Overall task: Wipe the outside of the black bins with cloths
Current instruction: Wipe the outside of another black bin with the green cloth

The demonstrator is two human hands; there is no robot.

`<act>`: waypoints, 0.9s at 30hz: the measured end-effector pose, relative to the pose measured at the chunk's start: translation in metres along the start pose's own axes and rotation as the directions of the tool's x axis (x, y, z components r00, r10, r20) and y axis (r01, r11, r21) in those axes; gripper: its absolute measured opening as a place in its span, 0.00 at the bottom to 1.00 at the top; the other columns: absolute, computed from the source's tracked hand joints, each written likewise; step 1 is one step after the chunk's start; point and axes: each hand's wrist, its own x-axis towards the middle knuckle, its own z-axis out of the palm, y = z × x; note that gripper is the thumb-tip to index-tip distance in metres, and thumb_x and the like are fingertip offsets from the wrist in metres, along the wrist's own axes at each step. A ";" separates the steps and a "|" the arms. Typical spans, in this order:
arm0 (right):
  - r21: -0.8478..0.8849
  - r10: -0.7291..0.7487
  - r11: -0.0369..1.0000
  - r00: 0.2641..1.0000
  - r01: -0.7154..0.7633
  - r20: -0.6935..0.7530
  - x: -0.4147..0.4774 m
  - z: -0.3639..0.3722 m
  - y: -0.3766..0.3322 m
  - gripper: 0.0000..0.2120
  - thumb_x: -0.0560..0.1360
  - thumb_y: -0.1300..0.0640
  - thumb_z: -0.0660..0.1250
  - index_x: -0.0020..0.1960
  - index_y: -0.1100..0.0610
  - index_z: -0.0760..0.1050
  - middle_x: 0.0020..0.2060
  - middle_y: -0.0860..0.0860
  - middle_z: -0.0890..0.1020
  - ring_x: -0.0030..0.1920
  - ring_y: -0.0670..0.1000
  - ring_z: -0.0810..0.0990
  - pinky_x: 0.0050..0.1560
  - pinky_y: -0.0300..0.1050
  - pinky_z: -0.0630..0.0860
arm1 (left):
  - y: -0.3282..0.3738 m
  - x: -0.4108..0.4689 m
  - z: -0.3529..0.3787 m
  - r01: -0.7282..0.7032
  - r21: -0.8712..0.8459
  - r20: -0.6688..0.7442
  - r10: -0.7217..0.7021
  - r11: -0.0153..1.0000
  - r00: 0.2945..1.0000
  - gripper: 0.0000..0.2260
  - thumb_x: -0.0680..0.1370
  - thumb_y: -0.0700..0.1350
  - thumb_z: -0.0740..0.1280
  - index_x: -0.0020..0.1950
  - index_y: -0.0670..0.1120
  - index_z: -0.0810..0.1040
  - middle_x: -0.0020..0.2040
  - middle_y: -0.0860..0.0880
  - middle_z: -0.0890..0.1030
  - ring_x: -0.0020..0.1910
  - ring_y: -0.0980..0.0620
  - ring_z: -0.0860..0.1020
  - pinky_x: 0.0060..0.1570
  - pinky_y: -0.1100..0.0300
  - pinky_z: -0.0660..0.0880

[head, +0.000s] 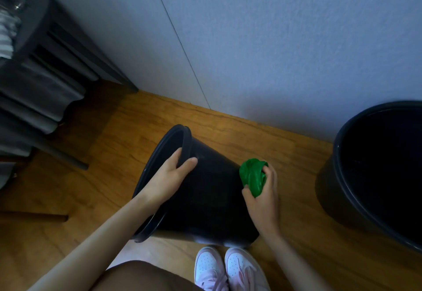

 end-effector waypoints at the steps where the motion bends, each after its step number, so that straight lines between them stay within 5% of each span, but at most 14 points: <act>1: 0.017 -0.017 1.000 1.000 0.017 -0.015 -0.002 0.000 -0.002 0.26 0.69 0.66 0.67 0.64 0.57 0.65 0.68 0.54 0.66 0.67 0.53 0.66 0.65 0.40 0.63 | 0.003 -0.003 0.001 -0.032 0.011 0.004 0.032 0.999 0.999 0.08 0.80 0.48 0.60 0.57 0.54 0.74 0.52 0.52 0.81 0.52 0.56 0.80 0.52 0.61 0.75; 8: 0.104 -0.185 0.975 0.975 0.198 -0.120 -0.011 -0.002 -0.023 0.25 0.66 0.58 0.64 0.61 0.51 0.63 0.65 0.50 0.66 0.67 0.43 0.65 0.64 0.26 0.59 | 0.003 -0.015 0.004 -0.090 -0.043 0.047 0.092 0.995 0.995 0.09 0.80 0.46 0.58 0.55 0.57 0.75 0.47 0.56 0.83 0.47 0.60 0.81 0.41 0.71 0.75; 11: 0.143 -0.361 0.919 0.929 0.368 -0.076 -0.026 0.007 -0.040 0.23 0.66 0.60 0.64 0.59 0.56 0.64 0.67 0.56 0.66 0.70 0.47 0.64 0.67 0.35 0.62 | 0.004 -0.017 0.008 -0.064 -0.052 0.026 0.065 0.997 0.998 0.10 0.81 0.48 0.55 0.54 0.62 0.72 0.48 0.63 0.81 0.49 0.71 0.76 0.45 0.80 0.70; 13: 0.194 -0.470 0.864 0.883 0.464 -0.019 -0.036 0.018 -0.055 0.22 0.67 0.62 0.65 0.58 0.57 0.64 0.69 0.56 0.63 0.71 0.56 0.62 0.69 0.46 0.64 | 0.001 -0.018 0.009 -0.093 -0.041 0.004 0.093 0.995 0.996 0.12 0.81 0.51 0.53 0.63 0.58 0.69 0.60 0.64 0.74 0.54 0.78 0.66 0.55 0.81 0.59; 17: 0.178 -0.590 0.803 0.801 0.569 0.103 -0.033 0.041 -0.074 0.20 0.67 0.61 0.66 0.57 0.56 0.64 0.70 0.53 0.59 0.74 0.60 0.55 0.70 0.57 0.62 | 0.006 -0.016 0.015 -0.099 -0.034 -0.048 0.097 0.995 0.994 0.12 0.82 0.45 0.51 0.43 0.56 0.69 0.40 0.61 0.72 0.33 0.81 0.72 0.35 0.85 0.65; 20: 0.135 -0.597 0.802 0.784 0.582 0.169 -0.017 0.046 -0.075 0.21 0.67 0.60 0.66 0.58 0.55 0.64 0.69 0.53 0.59 0.74 0.59 0.57 0.69 0.57 0.62 | 0.006 -0.011 0.005 -0.107 0.006 -0.052 0.108 0.994 0.993 0.13 0.81 0.49 0.51 0.52 0.52 0.76 0.48 0.56 0.81 0.50 0.71 0.76 0.47 0.80 0.68; 22: 0.125 -0.580 0.814 0.787 0.567 0.208 -0.006 0.046 -0.076 0.22 0.66 0.59 0.65 0.58 0.55 0.64 0.69 0.53 0.61 0.73 0.57 0.59 0.69 0.56 0.63 | 0.001 -0.008 -0.001 -0.103 -0.001 -0.065 0.103 0.995 0.993 0.14 0.81 0.51 0.52 0.56 0.51 0.76 0.51 0.60 0.82 0.54 0.68 0.76 0.54 0.76 0.68; 24: 0.129 -0.515 0.857 0.828 0.498 0.222 0.008 0.045 -0.078 0.22 0.66 0.57 0.65 0.58 0.54 0.64 0.68 0.54 0.63 0.71 0.55 0.62 0.68 0.53 0.66 | -0.002 -0.007 -0.006 -0.083 0.018 -0.055 0.084 0.996 0.995 0.19 0.79 0.55 0.53 0.61 0.48 0.75 0.59 0.53 0.79 0.61 0.60 0.75 0.63 0.66 0.68; 27: 0.033 -0.318 0.947 0.917 0.320 0.243 0.044 0.043 -0.073 0.25 0.69 0.59 0.68 0.64 0.57 0.66 0.67 0.55 0.65 0.68 0.53 0.65 0.65 0.37 0.62 | -0.005 -0.010 -0.009 -0.074 0.024 -0.074 0.075 0.997 0.994 0.15 0.79 0.55 0.53 0.53 0.50 0.76 0.52 0.49 0.80 0.49 0.59 0.79 0.50 0.69 0.74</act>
